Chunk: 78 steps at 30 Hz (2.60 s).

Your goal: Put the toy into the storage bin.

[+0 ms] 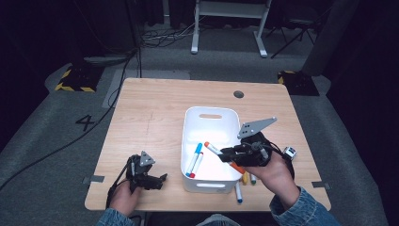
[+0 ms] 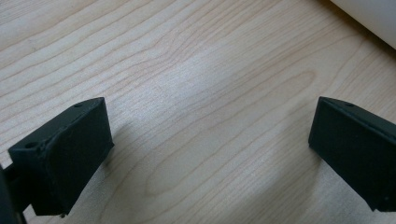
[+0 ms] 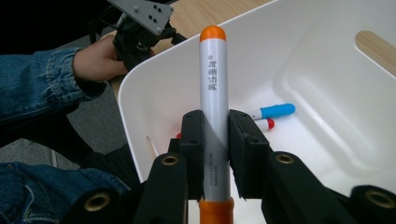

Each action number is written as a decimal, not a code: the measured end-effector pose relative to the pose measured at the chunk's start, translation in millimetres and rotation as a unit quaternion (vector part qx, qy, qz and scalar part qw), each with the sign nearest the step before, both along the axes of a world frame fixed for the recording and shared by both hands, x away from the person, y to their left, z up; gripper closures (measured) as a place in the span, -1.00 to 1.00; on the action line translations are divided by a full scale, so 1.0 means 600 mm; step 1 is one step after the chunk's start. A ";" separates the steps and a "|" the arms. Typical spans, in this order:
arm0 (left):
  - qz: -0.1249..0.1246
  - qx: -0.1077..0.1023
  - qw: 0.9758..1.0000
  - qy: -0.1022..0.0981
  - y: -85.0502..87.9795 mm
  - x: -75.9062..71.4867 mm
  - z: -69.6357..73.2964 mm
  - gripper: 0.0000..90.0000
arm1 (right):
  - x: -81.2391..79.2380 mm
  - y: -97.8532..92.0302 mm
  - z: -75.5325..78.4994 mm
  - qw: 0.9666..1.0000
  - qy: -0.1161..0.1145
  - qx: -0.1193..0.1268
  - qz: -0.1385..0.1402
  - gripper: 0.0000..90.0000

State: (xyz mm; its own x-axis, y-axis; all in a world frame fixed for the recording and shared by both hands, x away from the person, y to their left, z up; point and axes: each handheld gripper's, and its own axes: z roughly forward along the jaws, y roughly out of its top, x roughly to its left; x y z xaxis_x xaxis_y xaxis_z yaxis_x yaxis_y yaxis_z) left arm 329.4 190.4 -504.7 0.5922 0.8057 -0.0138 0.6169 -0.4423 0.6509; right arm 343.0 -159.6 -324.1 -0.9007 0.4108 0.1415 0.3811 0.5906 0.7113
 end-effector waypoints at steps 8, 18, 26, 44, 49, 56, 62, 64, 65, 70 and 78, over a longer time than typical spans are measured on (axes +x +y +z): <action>0.001 0.000 1.000 -0.001 0.000 0.000 0.000 -1.00 | 0.002 0.010 -0.018 1.000 0.017 -0.017 -0.002 0.71; 0.001 0.000 1.000 -0.001 0.000 0.000 0.000 -1.00 | 0.005 0.022 -0.030 0.999 0.014 -0.028 0.008 0.71; 0.001 0.000 1.000 -0.001 0.000 0.000 0.000 -1.00 | 0.007 0.028 -0.045 0.999 0.015 -0.048 0.013 0.71; 0.000 0.000 1.000 0.000 0.000 0.000 0.000 -1.00 | 0.012 0.031 -0.063 0.998 0.016 -0.054 0.002 0.13; 0.000 0.000 1.000 0.000 0.000 0.000 0.000 -1.00 | 0.011 0.015 -0.051 0.999 0.015 -0.040 -0.015 0.11; 0.000 0.000 1.000 0.000 0.000 0.000 0.000 -1.00 | 0.020 -0.023 -0.036 0.999 0.006 -0.018 -0.045 0.11; 0.000 0.000 1.000 0.000 0.000 0.000 0.000 -1.00 | 0.024 -0.057 -0.027 0.997 0.002 -0.012 -0.076 0.12; 0.000 0.000 1.000 0.000 0.000 0.000 0.000 -1.00 | 0.028 -0.073 -0.025 0.996 -0.006 -0.010 -0.083 0.12; 0.000 0.000 1.000 0.000 0.000 0.000 0.000 -1.00 | 0.029 -0.079 -0.025 0.996 -0.004 -0.008 -0.091 0.12; 0.000 0.000 1.000 0.000 0.000 0.000 0.000 -1.00 | 0.040 -0.110 -0.033 0.993 -0.009 -0.007 -0.116 0.14; 0.000 0.000 1.000 0.000 0.000 0.000 0.000 -1.00 | 0.068 -0.160 -0.060 0.985 0.009 -0.020 -0.170 0.15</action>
State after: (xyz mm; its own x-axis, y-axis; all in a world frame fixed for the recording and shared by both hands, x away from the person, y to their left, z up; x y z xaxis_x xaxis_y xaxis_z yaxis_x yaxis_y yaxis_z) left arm 329.3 190.4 -504.6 0.5918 0.8059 -0.0145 0.6177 -0.4419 0.6505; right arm 383.9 -255.3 -360.2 -0.7079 0.6934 0.1344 0.5744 0.4544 0.6809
